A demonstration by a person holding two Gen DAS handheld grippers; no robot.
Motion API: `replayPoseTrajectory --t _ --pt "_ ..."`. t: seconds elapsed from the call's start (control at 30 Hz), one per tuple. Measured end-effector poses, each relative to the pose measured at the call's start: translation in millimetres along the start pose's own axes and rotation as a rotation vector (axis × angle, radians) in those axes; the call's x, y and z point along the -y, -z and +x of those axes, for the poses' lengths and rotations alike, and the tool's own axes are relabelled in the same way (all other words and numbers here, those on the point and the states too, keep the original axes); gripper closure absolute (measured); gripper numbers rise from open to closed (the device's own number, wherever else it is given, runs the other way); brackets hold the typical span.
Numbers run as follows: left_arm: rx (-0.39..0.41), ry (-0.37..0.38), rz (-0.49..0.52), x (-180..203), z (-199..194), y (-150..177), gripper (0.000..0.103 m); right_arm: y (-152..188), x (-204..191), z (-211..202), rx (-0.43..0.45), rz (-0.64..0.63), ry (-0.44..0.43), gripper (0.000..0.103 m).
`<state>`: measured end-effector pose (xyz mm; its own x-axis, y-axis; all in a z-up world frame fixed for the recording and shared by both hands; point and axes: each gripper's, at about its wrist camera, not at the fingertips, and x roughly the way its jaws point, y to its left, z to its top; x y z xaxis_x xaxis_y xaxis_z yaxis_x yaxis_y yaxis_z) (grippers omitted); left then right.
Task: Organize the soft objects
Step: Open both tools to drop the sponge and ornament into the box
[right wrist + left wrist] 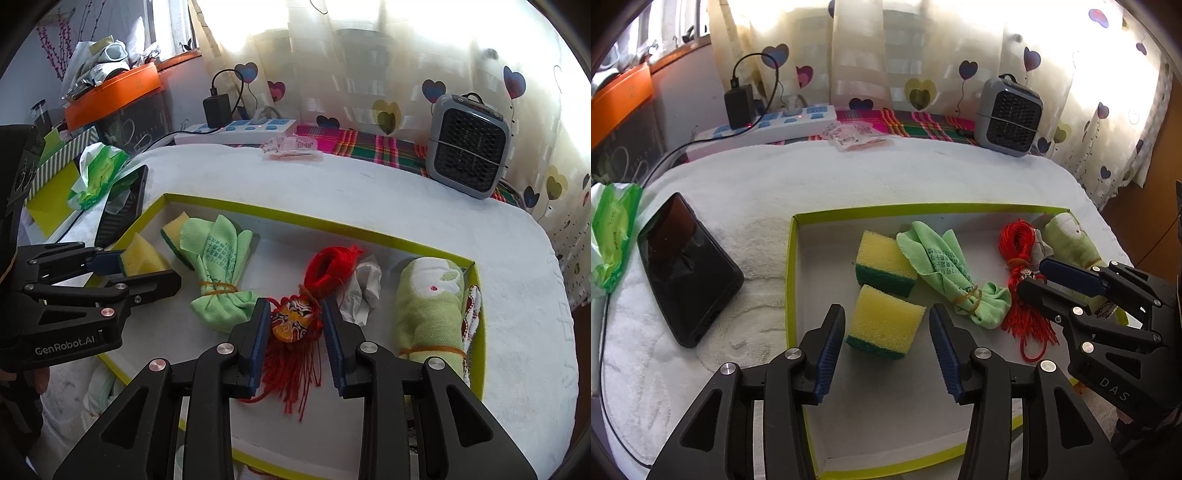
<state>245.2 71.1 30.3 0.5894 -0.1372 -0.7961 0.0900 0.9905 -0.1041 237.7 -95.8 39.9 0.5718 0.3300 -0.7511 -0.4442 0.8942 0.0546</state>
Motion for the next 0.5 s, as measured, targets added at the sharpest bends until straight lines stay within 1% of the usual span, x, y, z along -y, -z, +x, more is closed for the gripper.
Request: replayPoseTrajectory --t 0.07,0.13,0.23,0.5 --pt "0.002 -0.001 -0.003 -0.4 -0.7 0.3 0.055 0.7 -0.1 -0.8 0.003 0.001 -0.004 0.064" --pt "0.003 -0.002 -0.005 -0.4 -1.4 0.7 0.054 1.1 -1.1 -1.5 0.006 -0.002 -0.005 0.062" --pt "0.008 -0.005 -0.010 -0.7 -4.3 1.6 0.051 1.5 -1.8 -3.4 0.014 0.003 0.003 0.061" --pt "0.017 0.003 -0.024 -2.2 -11.2 5.4 0.051 2.4 -2.6 -10.8 0.031 0.014 0.013 0.059"
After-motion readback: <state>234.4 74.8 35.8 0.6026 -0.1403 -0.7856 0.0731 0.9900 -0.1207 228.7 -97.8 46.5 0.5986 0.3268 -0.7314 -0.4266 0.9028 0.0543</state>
